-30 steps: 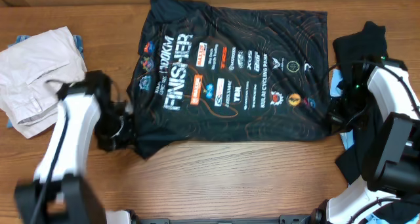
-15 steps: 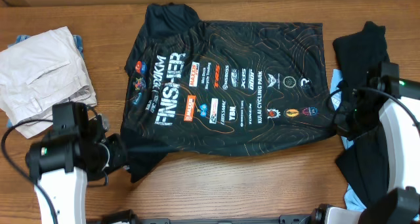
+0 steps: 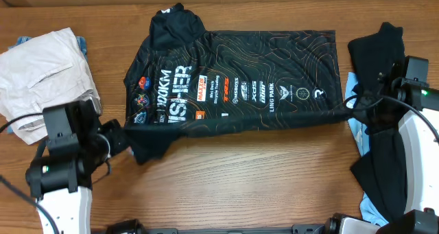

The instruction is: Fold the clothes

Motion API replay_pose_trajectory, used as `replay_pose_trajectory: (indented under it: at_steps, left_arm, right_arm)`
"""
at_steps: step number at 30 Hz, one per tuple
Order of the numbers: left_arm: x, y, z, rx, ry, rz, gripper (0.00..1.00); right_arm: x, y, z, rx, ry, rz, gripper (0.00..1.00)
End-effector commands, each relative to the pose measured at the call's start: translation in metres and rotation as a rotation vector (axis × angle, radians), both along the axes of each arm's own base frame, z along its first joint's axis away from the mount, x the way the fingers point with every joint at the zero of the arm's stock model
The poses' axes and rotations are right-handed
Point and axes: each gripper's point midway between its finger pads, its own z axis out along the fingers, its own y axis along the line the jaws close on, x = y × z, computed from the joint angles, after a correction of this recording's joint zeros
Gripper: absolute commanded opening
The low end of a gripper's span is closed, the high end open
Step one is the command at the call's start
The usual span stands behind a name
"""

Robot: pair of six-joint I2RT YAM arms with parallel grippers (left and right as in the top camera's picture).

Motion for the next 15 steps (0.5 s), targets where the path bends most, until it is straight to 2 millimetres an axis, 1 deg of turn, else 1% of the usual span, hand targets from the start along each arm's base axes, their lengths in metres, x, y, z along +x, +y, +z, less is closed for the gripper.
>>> replay_pose_trajectory:
  at_steps: [1,6,7,9,10,15]
  left_arm:
    - [0.026,0.006,-0.014,0.003,-0.002,-0.010,0.04]
    - [0.062,-0.002,-0.031,-0.058,-0.012,-0.059,0.04]
    - [0.074,-0.005,-0.040,-0.059,-0.009,-0.074,0.04]
    - [0.086,-0.005,-0.047,-0.054,-0.018,-0.089,0.04]
    - [0.099,-0.003,-0.051,-0.049,-0.040,-0.091,0.04]
    - [0.124,0.001,-0.049,-0.031,-0.118,-0.093,0.04]
  right_arm:
    - [0.014,-0.004,0.003,-0.016,-0.059,-0.004,0.04]
    - [0.026,-0.006,-0.003,-0.013,-0.071,-0.002,0.04]
    - [0.030,-0.004,-0.009,0.006,-0.068,0.004,0.04]
    - [0.035,-0.001,-0.016,0.027,-0.063,0.012,0.04]
    - [0.039,-0.001,-0.022,0.033,-0.053,0.014,0.04]
    - [0.051,0.003,-0.034,0.031,-0.051,0.042,0.04]
